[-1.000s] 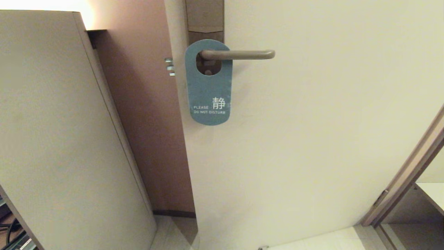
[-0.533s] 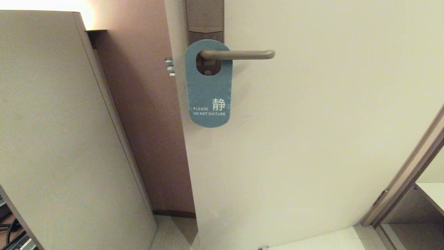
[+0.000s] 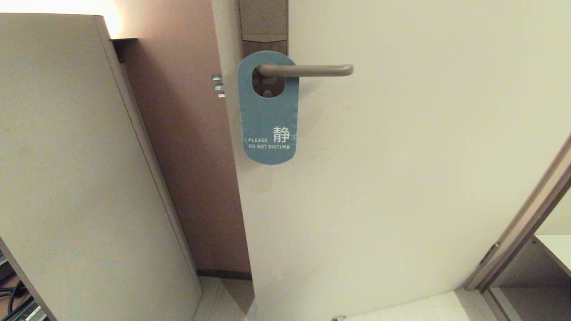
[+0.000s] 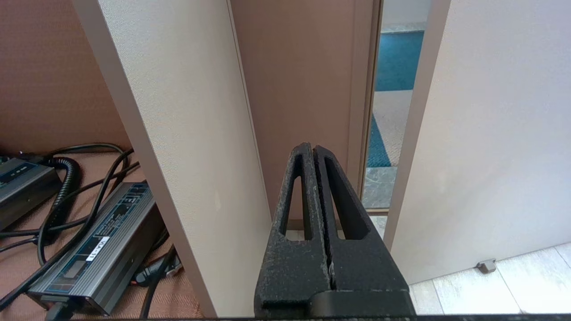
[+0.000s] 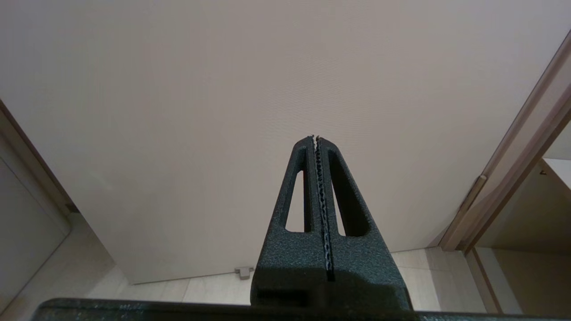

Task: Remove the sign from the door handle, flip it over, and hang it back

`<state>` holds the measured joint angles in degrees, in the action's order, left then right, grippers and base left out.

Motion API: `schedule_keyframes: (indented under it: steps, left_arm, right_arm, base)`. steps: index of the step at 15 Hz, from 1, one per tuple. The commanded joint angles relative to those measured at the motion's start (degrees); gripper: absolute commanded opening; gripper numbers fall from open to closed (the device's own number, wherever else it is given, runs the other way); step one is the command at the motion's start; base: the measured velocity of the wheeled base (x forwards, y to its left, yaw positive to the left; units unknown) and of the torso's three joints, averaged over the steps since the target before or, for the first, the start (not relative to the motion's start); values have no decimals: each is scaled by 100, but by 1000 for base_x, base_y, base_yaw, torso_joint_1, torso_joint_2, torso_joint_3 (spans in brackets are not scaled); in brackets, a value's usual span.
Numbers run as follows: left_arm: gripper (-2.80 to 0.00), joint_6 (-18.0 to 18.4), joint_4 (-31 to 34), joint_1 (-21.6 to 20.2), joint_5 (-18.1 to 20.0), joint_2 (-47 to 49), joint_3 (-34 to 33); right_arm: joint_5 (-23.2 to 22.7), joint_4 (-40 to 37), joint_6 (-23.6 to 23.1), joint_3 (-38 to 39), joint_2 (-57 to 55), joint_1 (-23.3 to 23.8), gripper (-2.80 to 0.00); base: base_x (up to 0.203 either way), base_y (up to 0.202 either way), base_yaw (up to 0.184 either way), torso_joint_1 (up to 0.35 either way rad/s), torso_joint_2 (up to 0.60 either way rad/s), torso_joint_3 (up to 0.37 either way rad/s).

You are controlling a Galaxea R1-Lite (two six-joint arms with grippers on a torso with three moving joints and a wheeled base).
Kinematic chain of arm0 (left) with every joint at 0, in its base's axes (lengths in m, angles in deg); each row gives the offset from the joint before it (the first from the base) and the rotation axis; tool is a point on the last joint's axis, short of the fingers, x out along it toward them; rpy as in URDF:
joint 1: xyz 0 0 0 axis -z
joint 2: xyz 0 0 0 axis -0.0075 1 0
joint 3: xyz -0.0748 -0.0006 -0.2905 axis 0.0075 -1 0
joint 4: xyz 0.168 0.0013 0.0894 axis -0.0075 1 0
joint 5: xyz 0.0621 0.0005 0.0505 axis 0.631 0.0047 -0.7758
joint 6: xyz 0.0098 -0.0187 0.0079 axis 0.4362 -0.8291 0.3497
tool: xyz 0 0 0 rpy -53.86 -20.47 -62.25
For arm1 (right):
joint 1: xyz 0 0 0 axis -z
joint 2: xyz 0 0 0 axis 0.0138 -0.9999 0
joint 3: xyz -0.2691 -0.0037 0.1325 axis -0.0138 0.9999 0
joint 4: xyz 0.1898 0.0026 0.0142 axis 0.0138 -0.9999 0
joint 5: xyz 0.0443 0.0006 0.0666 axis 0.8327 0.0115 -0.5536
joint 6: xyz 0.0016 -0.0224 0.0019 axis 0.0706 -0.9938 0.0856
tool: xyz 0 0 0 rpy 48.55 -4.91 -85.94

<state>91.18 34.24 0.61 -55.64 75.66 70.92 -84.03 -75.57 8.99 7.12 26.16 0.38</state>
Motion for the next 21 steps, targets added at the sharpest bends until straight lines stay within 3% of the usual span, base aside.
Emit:
schedule_keyframes:
  steps: [1,21]
  left_arm:
    - [-280,3,-2,-1,0,-1,0]
    - [-280,3,-2,-1,0,-1,0]
  right_arm:
    - [1,1,3,0,5,-2,-280]
    - [-8,1,-6,0,5,-2,-280]
  base:
    - [0,0,0,0,0,0]
    - [0,0,0,0,0,0]
